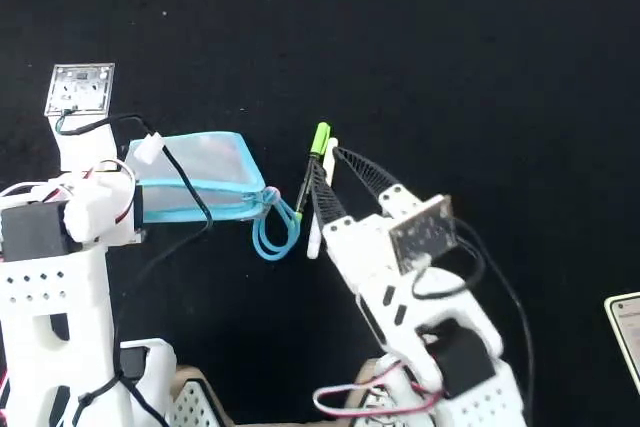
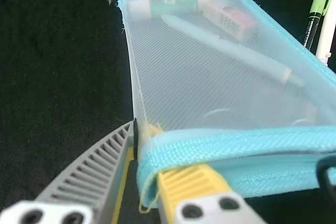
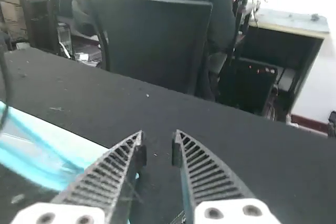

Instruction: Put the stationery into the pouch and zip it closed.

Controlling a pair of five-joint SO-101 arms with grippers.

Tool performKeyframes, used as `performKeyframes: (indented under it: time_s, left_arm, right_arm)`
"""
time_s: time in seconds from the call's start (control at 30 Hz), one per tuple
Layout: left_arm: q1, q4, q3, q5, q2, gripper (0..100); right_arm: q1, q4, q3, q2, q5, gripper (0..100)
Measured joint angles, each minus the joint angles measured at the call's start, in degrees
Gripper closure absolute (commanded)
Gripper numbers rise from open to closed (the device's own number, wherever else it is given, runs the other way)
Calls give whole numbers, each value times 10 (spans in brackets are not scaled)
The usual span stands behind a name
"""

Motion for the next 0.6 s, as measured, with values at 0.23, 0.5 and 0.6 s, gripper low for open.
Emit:
performKeyframes:
  time_s: [0.23,0.5,0.6]
  left_arm:
    - [-1,-9,0,0,0,970]
    - [-1,-11,0,0,0,970]
    - [-1,-11,0,0,0,970]
  right_arm:
    - [105,-81,23,125,-44,920]
    - [128,-154,-32,421,-172,920]
    - [132,-179,-78,542,-199,920]
